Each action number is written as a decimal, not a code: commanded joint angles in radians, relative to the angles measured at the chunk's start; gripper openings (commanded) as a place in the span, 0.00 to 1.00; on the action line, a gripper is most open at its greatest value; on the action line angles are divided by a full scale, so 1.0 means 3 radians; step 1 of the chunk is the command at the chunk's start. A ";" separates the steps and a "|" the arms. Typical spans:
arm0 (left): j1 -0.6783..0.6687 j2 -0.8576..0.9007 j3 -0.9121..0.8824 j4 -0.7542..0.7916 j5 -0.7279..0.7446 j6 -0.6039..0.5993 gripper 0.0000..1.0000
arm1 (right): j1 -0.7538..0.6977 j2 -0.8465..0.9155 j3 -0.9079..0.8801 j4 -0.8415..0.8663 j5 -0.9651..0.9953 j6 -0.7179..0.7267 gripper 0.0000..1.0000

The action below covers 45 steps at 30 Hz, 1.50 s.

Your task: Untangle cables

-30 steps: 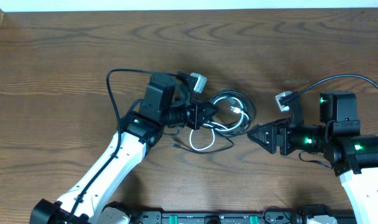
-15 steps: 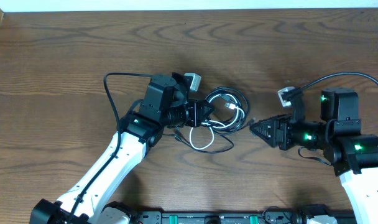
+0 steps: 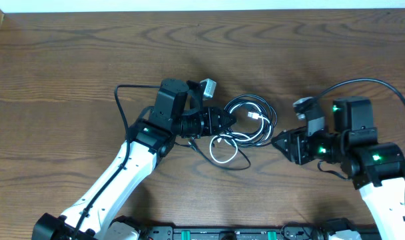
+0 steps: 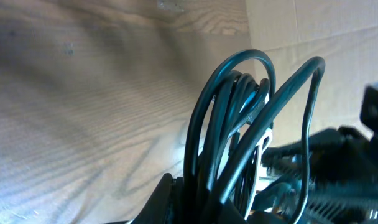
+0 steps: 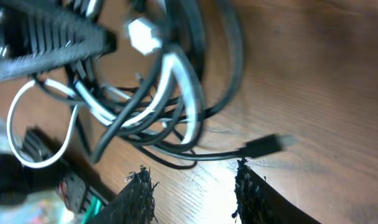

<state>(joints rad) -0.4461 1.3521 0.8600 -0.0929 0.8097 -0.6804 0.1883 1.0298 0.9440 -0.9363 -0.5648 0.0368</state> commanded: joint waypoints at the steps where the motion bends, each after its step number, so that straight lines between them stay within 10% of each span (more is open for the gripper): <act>1: 0.0008 -0.0032 0.0027 0.0027 0.0112 -0.0268 0.08 | 0.0168 0.0009 0.0032 0.0071 0.0032 -0.0220 0.41; 19: 0.0008 -0.0032 0.0027 0.0064 0.0797 0.0259 0.08 | 0.0284 0.0085 0.0032 0.0698 0.0292 -0.0228 0.46; 28: 0.0009 -0.0032 0.0027 0.0221 0.0791 0.0258 0.08 | 0.0519 0.0271 0.0032 0.0482 0.0254 -0.0168 0.01; 45: 0.0009 -0.0025 0.0027 -0.0361 -0.1719 -0.0552 0.08 | 0.0575 -0.0581 0.0036 0.0214 -0.0029 0.0061 0.01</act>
<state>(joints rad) -0.4641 1.3502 0.8597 -0.2043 0.5110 -0.7399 0.3511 0.9180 0.9440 -0.8654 -0.5205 0.0471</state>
